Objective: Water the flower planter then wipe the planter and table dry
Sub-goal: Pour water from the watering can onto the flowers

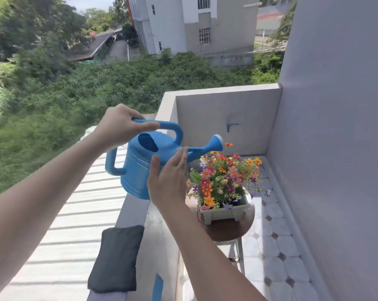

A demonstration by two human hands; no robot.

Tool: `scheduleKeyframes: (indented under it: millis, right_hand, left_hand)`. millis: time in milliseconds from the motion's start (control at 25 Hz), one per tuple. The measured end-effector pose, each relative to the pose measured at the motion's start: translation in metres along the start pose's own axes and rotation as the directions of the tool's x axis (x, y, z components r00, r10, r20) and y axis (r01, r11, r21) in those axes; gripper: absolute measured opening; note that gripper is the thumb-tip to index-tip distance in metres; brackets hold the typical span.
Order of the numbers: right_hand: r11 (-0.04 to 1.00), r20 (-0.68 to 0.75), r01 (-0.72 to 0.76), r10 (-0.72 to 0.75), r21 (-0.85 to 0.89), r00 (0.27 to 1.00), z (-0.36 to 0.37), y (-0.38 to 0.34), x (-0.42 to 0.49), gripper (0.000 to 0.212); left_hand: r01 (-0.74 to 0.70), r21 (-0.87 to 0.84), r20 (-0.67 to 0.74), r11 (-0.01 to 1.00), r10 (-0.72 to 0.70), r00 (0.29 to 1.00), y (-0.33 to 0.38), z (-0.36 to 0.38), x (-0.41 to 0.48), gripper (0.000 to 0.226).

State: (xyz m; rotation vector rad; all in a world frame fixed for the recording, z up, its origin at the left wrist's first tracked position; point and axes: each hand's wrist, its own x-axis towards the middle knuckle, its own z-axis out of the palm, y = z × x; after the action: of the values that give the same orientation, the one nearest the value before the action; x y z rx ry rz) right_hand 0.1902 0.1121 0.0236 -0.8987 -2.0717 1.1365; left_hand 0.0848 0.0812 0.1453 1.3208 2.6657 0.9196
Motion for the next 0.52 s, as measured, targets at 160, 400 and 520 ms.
scheduleKeyframes:
  millis: [160,400,520]
  right_hand:
    - [1.000,0.049,-0.010,0.011,-0.014,0.999,0.003,-0.005,-0.001,0.082]
    - [1.000,0.146,0.004,-0.003,-0.008,0.989,0.012,-0.017,-0.007,0.078]
    - [1.000,0.187,-0.005,0.005,0.003,0.982,0.016,-0.020,-0.010,0.077]
  left_hand:
    - [-0.076,0.097,0.039,0.992,0.072,0.997,0.009,-0.008,0.006,0.027]
    - [-0.139,0.237,0.139,0.962,0.108,0.984,0.025,-0.025,0.009,0.030]
    - [-0.181,0.306,0.175,0.935,0.132,0.976,0.030,-0.026,0.009,0.027]
